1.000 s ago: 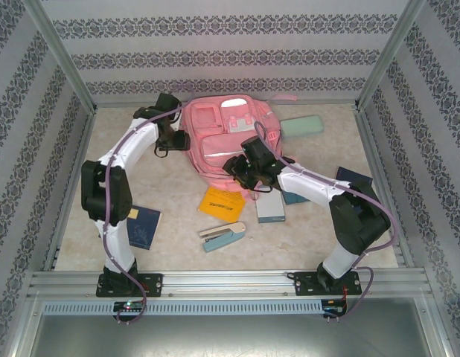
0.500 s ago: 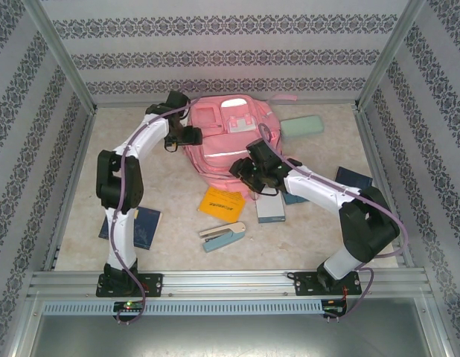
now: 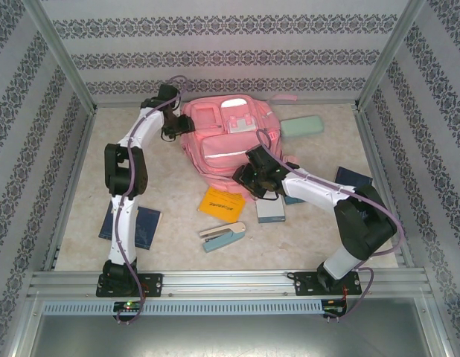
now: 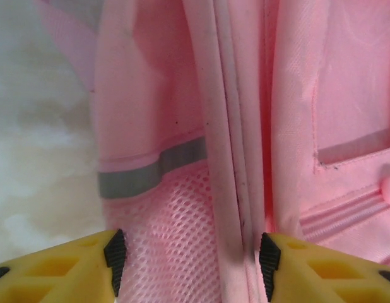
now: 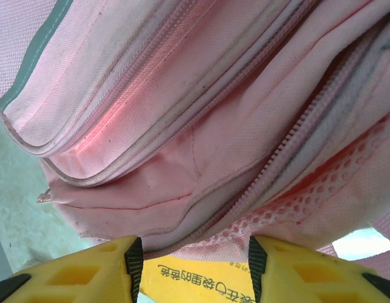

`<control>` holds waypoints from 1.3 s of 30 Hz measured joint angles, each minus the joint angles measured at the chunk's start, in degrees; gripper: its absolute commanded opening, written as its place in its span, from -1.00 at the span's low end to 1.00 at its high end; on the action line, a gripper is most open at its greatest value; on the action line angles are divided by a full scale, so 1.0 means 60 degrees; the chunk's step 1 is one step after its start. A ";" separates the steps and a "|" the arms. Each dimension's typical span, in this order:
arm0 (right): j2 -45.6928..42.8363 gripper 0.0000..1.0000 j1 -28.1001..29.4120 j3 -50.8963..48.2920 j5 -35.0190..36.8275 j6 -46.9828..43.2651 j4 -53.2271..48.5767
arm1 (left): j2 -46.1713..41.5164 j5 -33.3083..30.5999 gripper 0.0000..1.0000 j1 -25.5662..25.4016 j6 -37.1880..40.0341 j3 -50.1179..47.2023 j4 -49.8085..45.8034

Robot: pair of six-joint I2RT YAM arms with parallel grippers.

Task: Pack the student bag
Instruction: Adjust the student bag at the top-center of the table.

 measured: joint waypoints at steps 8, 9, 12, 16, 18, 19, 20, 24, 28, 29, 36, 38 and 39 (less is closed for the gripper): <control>0.0015 -0.99 0.0000 0.0018 0.0160 -0.0168 -0.0095 | -0.0532 0.0146 -1.00 0.0055 -0.0503 -0.1140 0.0863; 0.0015 -1.00 -0.0004 0.0036 0.0182 -0.0189 -0.0117 | -0.0834 0.0102 -1.00 0.0095 -0.0586 -0.1687 0.1104; 0.0029 -1.00 -0.0007 0.0168 0.0229 -0.0350 -0.0208 | -0.1978 -0.0087 -1.00 0.0342 -0.0823 -0.3388 0.1519; 0.0215 -1.00 -0.0044 0.0634 0.0251 -0.0634 -0.0313 | -0.3665 -0.0692 -1.00 0.0925 -0.1093 -0.5628 0.1705; 0.0444 -1.00 -0.0135 0.1005 0.0248 -0.0805 -0.0364 | -0.4481 -0.1031 -1.00 0.1260 -0.1231 -0.6623 0.1752; 0.0612 -1.00 -0.0197 0.1249 0.0248 -0.0911 -0.0372 | -0.4925 -0.1213 -1.00 0.1443 -0.1304 -0.7147 0.1774; 0.0801 -1.00 -0.0259 0.1523 0.0240 -0.1024 -0.0426 | -0.5340 -0.1381 -1.00 0.1599 -0.1395 -0.7621 0.1789; 0.1723 -1.00 -0.0466 0.2728 0.0153 -0.1461 -0.0514 | -0.6652 -0.1967 -1.00 0.1876 -0.1898 -0.9107 0.1854; 0.2568 -1.00 -0.0568 0.3821 0.0091 -0.1883 -0.0656 | -0.7759 -0.2131 -1.00 0.1836 -0.2783 -1.0382 0.2127; 0.2699 -0.95 -0.0590 0.3993 0.0055 -0.1974 -0.0685 | -0.7985 -0.2124 -1.00 0.1832 -0.3020 -1.0648 0.2197; 0.2747 -0.39 -0.0510 0.3931 -0.0310 -0.2269 -0.0816 | -0.8692 -0.2175 -1.00 0.1818 -0.3898 -1.1136 0.2313; 0.2561 -0.16 -0.0342 0.3450 -0.0393 -0.2299 -0.0812 | -0.8706 -0.2171 -1.00 0.1821 -0.4007 -1.1136 0.2350; 0.2459 -0.08 -0.0251 0.3220 -0.0437 -0.2310 -0.0834 | -0.8699 -0.2167 -1.00 0.1821 -0.4036 -1.1140 0.2350</control>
